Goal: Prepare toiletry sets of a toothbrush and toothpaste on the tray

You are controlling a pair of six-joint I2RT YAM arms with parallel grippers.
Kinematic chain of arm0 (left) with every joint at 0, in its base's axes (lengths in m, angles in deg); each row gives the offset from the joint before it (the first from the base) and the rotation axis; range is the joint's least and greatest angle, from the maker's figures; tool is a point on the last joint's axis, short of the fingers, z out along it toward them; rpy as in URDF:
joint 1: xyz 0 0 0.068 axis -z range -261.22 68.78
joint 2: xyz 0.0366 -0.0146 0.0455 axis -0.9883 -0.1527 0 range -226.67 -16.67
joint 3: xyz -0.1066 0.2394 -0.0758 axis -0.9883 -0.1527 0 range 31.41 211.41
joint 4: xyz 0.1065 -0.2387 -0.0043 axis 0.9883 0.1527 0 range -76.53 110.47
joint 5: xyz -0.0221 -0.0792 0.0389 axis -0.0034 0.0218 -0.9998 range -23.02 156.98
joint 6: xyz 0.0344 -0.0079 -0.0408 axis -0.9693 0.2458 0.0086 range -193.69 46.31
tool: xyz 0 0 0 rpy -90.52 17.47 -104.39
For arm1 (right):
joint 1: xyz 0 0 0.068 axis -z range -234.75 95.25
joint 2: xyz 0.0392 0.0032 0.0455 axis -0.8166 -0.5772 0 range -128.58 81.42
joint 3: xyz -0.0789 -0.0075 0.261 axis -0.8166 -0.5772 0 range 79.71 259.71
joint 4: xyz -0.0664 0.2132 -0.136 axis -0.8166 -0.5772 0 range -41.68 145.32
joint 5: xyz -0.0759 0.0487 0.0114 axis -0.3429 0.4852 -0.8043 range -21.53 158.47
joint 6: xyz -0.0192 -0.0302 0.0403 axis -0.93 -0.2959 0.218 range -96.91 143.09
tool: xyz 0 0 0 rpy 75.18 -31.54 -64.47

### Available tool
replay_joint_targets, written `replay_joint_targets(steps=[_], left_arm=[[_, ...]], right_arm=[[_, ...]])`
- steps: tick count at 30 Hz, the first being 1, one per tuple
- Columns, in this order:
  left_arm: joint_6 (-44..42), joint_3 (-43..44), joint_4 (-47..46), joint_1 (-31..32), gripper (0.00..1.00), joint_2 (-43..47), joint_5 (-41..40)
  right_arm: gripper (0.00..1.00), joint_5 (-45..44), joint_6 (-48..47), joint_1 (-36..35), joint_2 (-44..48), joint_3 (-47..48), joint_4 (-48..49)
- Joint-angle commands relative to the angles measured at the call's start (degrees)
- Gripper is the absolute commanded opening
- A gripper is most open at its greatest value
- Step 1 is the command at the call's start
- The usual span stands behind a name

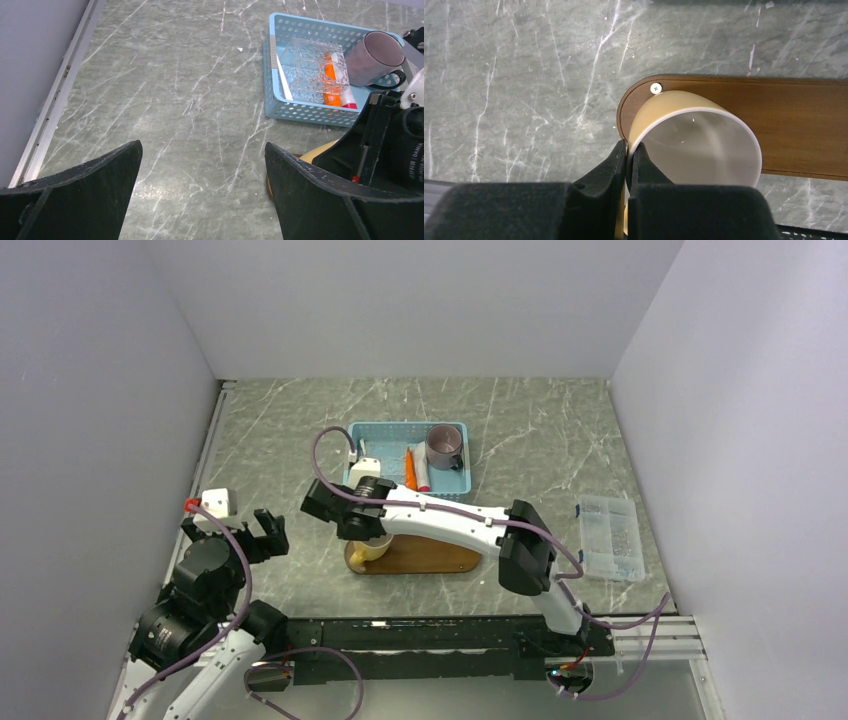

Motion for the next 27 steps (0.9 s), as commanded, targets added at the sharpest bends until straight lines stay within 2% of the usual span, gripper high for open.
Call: replay_joint_targets(steps=[1, 20, 27], left_arm=[[0.73, 1.63, -0.53, -0.21, 0.99, 0.38, -0.93], [0.58, 1.55, -0.42, -0.24, 0.99, 0.98, -0.73], [0.58, 1.54, -0.24, -0.19, 0.99, 0.98, -0.74]], right_arm=[[0.0, -1.14, 0.88, -0.66, -0.38, 4.4, -1.25], [0.0, 2.03, -1.17, -1.16, -1.53, 3.64, 1.29], [0.06, 2.4, -1.41, -1.28, -1.22, 2.74, 2.33]])
